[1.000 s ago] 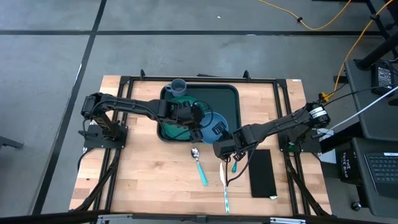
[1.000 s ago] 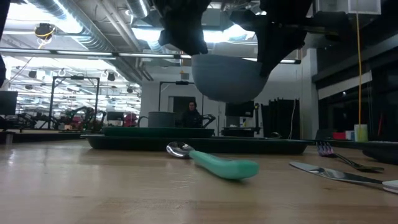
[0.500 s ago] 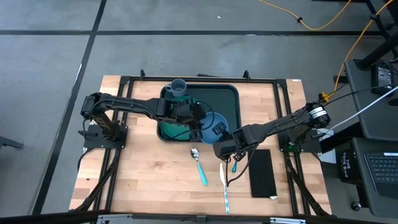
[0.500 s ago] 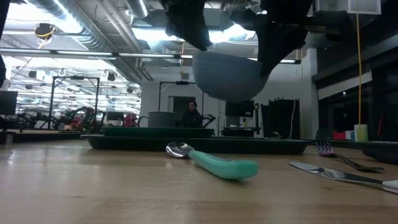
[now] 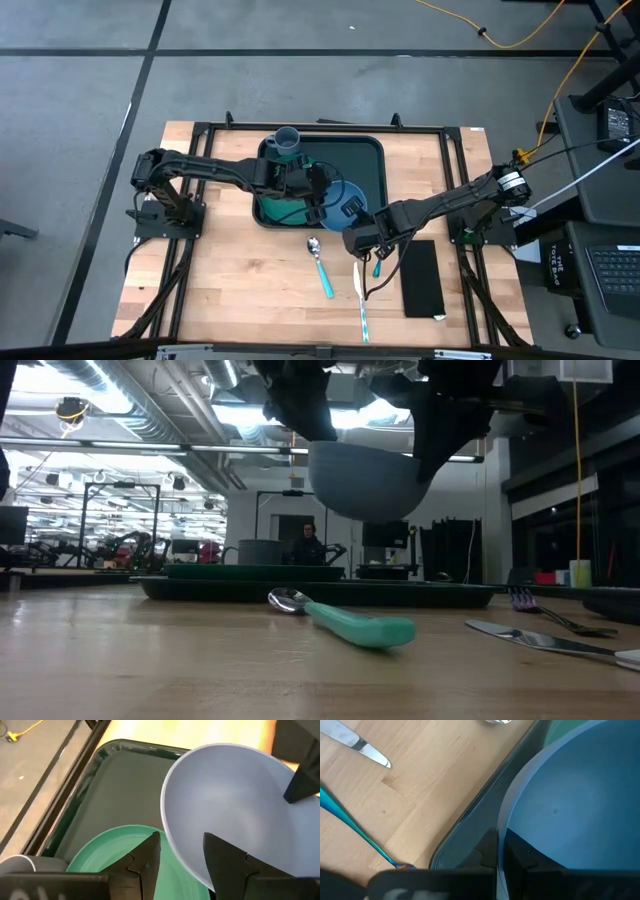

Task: Set up tray
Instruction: Put the blue bowl on the green plate on the black serving tray

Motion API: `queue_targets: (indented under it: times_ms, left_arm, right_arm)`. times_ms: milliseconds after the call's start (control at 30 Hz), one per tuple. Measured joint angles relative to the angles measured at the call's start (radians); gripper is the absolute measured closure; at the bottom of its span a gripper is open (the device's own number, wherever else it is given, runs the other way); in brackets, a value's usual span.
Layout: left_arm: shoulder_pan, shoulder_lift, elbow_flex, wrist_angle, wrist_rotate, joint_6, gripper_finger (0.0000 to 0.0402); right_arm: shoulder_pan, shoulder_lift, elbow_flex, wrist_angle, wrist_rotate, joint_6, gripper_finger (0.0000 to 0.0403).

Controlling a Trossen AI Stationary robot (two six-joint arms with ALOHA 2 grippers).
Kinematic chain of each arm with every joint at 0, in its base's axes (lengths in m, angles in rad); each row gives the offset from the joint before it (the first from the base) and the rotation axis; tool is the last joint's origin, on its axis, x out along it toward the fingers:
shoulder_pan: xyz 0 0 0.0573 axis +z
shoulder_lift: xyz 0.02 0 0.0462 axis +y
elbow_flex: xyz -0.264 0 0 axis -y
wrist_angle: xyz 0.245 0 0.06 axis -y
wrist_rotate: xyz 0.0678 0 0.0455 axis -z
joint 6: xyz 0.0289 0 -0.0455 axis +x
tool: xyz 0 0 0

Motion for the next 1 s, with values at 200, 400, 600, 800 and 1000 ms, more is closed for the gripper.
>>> queue_targets:
  times_ms: [200,400,600,800,1000]
  left_arm:
    - [0.000,0.015,-0.001,-0.027,0.001,-0.020,0.0258]
    - [0.000,0.032,0.000,-0.057,0.019,-0.053,0.0258]
    - [0.000,0.036,-0.001,-0.059,0.087,-0.060,0.0258]
    - [0.007,0.037,-0.001,-0.065,0.096,-0.079,0.0259]
    - [0.008,0.037,-0.001,-0.060,0.065,-0.054,0.0304]
  right_arm:
    - [0.001,0.000,0.000,0.000,0.000,0.003,0.0391]
    - [0.002,0.000,0.000,0.006,0.000,0.003,0.0391]
    - [0.002,0.000,0.000,0.011,-0.004,0.004,0.0391]
    - [0.002,0.000,0.000,0.012,-0.001,0.004,0.0391]
    - [0.002,0.000,0.000,0.013,0.002,0.006,0.0391]
